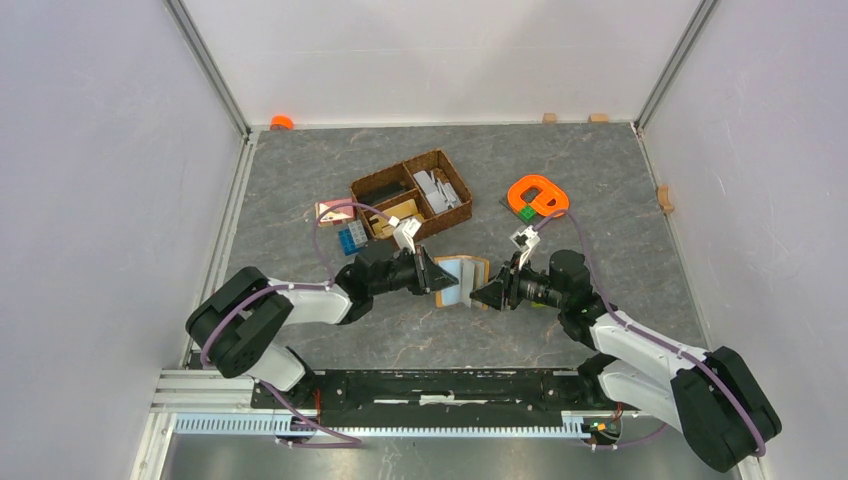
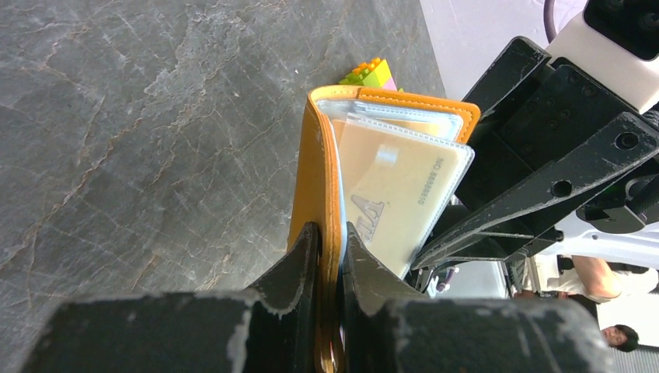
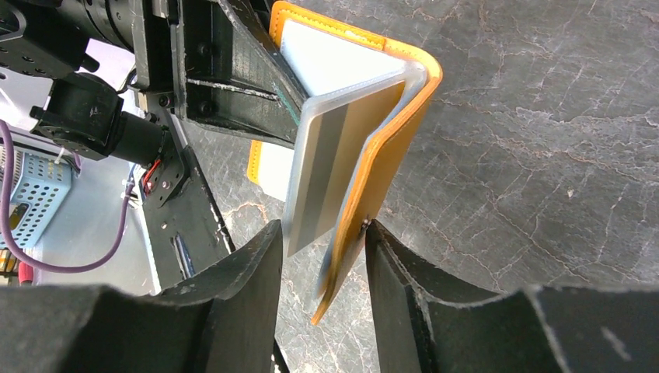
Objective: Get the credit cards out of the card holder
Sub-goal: Remove the credit card from the card holder.
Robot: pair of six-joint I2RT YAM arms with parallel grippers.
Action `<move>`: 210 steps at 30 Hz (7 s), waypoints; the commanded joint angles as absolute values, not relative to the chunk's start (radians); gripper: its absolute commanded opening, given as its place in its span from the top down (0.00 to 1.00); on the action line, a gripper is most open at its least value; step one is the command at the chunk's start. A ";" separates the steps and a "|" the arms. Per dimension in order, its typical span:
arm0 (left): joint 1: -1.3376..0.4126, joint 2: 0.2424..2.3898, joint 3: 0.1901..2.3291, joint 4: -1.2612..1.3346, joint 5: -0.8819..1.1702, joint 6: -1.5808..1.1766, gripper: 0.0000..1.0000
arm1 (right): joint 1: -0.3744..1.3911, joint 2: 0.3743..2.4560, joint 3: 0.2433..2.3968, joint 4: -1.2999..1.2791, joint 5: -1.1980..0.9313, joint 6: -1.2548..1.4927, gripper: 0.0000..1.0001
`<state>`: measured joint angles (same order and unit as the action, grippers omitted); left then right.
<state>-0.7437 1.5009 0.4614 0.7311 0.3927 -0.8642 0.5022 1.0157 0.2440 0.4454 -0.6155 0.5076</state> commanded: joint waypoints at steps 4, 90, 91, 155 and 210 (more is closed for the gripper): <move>-0.794 1.549 0.544 0.726 0.390 -0.807 0.94 | 0.509 1.056 0.277 0.457 -0.575 0.495 0.53; -0.804 1.678 0.642 0.549 0.368 -0.803 0.67 | 0.505 1.208 0.298 0.425 -0.485 0.482 0.37; -0.804 1.677 0.643 0.541 0.364 -0.800 0.68 | 0.505 1.206 0.299 0.424 -0.482 0.481 0.36; -0.711 1.604 0.514 0.861 0.517 -0.904 0.90 | 0.235 0.952 0.160 0.487 -0.563 0.588 0.75; -0.733 1.304 0.463 0.914 0.612 -0.818 0.97 | 0.352 0.793 0.087 0.990 -0.849 0.748 0.68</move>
<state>-0.7204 1.3155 0.4641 0.7952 0.5678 -0.7982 0.3290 0.7460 0.0521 0.9318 -0.8082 0.7330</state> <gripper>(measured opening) 0.185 0.328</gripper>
